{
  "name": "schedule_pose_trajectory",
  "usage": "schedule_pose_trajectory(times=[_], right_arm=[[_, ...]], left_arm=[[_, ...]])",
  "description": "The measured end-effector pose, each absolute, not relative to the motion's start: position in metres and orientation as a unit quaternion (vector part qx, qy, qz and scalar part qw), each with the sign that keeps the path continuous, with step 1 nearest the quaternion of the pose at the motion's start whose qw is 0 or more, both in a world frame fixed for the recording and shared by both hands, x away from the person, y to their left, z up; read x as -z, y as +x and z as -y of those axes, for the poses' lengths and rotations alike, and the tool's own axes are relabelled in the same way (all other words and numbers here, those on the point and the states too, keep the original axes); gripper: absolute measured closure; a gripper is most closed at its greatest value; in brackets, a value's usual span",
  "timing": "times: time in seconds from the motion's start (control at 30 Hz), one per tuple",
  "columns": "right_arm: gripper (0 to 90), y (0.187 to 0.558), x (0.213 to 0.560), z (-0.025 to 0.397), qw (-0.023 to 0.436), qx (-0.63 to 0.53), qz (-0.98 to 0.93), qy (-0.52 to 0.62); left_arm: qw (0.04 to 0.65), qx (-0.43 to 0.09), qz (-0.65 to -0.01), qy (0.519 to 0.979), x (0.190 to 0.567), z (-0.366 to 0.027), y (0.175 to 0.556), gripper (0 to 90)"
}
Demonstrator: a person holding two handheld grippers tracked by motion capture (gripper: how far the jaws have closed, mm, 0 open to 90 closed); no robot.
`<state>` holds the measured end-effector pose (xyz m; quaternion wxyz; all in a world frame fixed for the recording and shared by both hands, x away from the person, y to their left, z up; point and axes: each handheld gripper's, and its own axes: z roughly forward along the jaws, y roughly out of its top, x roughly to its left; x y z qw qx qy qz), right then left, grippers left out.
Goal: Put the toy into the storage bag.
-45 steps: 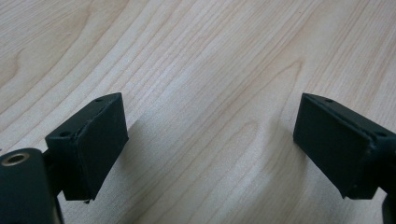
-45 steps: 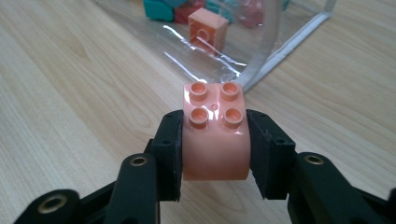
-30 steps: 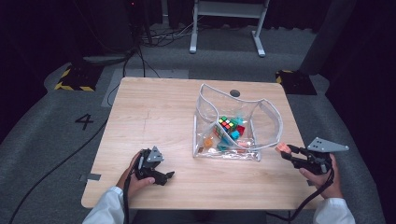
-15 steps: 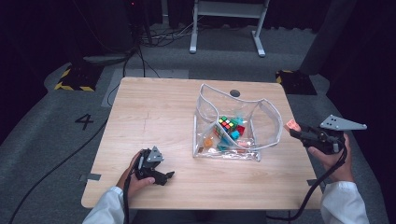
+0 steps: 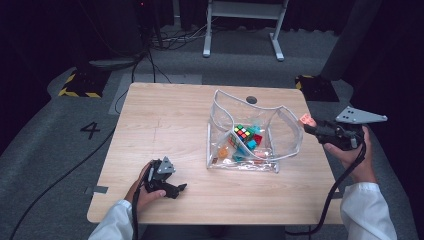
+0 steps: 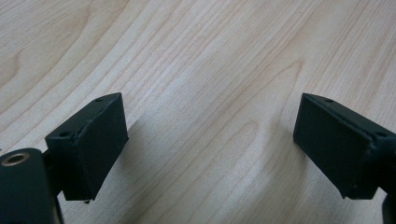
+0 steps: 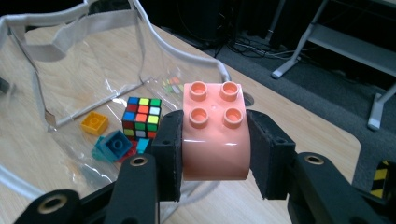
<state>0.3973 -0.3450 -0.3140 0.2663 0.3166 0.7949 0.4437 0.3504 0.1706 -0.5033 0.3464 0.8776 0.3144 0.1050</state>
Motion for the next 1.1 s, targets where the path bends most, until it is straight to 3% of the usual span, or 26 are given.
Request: schedule_pose_trajectory(times=[1.1], right_arm=[[58.9, 0.447, 0.318, 0.234, 0.187, -0.359, -0.89, 0.209]], left_arm=[[0.344, -0.11, -0.311, 0.879, 0.503, -0.171, 0.351, 10.1]])
